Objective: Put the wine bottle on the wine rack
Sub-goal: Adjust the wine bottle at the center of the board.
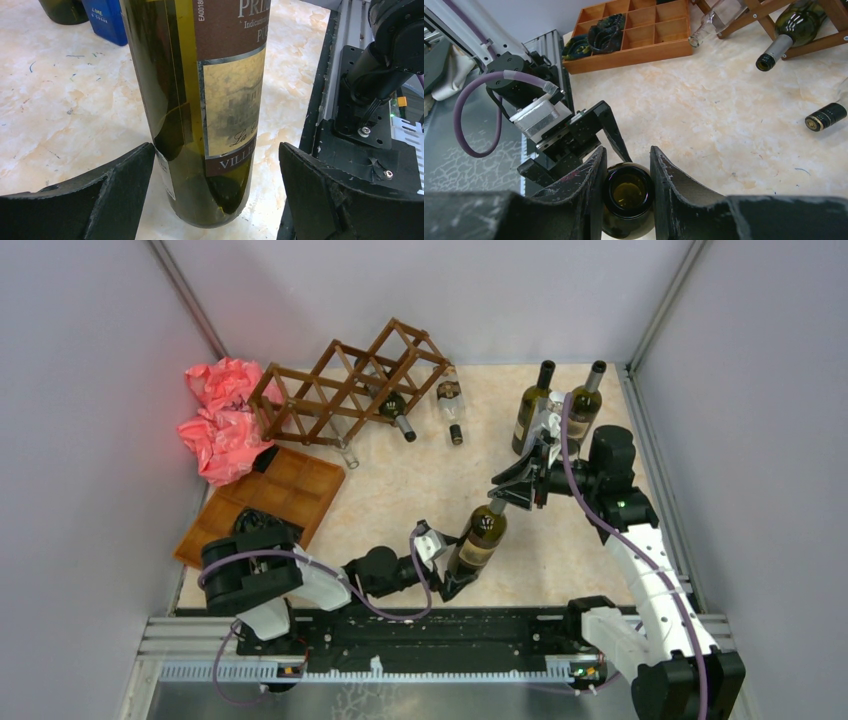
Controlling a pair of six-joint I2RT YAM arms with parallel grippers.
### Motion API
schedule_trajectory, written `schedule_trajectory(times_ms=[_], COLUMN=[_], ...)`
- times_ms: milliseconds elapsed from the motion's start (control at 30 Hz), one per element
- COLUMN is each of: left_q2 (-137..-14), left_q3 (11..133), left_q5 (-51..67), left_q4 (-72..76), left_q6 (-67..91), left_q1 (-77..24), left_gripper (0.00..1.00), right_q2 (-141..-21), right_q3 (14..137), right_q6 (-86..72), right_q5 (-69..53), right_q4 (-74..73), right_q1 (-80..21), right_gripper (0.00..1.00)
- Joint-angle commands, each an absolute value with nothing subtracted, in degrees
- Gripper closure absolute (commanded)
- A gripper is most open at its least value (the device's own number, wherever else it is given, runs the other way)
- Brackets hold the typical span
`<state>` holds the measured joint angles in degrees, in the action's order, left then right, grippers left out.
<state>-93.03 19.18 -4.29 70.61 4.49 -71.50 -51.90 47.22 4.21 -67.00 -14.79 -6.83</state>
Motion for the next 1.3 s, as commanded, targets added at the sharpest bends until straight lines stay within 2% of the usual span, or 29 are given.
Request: schedule_trajectory(times_ms=[0, 633, 900, 1000, 1067, 1133, 1267], left_q2=[-94.91, -100.81, -105.59, -106.63, -106.95, -107.01, -104.86], left_q3=[19.79, 22.74, 24.83, 25.51, 25.81, 25.84, 24.34], left_q5=[-4.37, -2.37, -5.82, -6.06, -5.94, -5.03, -3.21], left_q4=[77.56, 81.41, 84.30, 84.11, 83.95, 83.57, 82.71], left_q6=[5.49, 8.32, 8.44, 8.20, 8.13, 7.77, 6.34], left_q1=[-72.16, -72.16, -72.16, -72.08, -72.07, -72.00, -71.91], left_gripper=[0.01, 0.01, 0.01, 0.05, 0.12, 0.29, 0.87], right_q2=[-51.98, -51.86, -51.55, -51.42, -51.41, -51.35, -51.08], right_q3=[46.41, 46.06, 45.88, 45.73, 45.70, 45.70, 45.71], right_q6=[4.13, 4.04, 3.87, 3.80, 3.78, 3.82, 4.87], right_q5=[-68.19, -68.08, -68.25, -68.29, -68.27, -68.24, -68.17], right_q4=[-12.78, -12.35, -12.25, -12.06, -11.97, -12.06, -12.94], right_q1=[-6.51, -6.50, -6.55, -6.55, -6.50, -6.50, -6.51], right_gripper=[1.00, 1.00, 1.00, 1.00, 1.00, 1.00, 1.00])
